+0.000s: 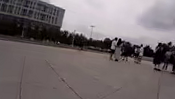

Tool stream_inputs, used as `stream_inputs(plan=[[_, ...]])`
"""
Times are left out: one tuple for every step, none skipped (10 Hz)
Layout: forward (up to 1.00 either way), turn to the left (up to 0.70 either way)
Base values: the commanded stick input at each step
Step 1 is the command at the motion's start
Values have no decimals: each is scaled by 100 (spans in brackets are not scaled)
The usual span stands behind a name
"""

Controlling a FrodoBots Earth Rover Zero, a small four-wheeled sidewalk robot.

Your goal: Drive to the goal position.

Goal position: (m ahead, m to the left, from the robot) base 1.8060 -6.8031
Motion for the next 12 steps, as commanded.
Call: stream_inputs(plan=[[60,-14],[60,-14],[60,-14],[60,-14],[60,-14],[60,-14],[60,-14],[60,-14],[60,-14],[60,-14],[60,-14],[60,-14]])
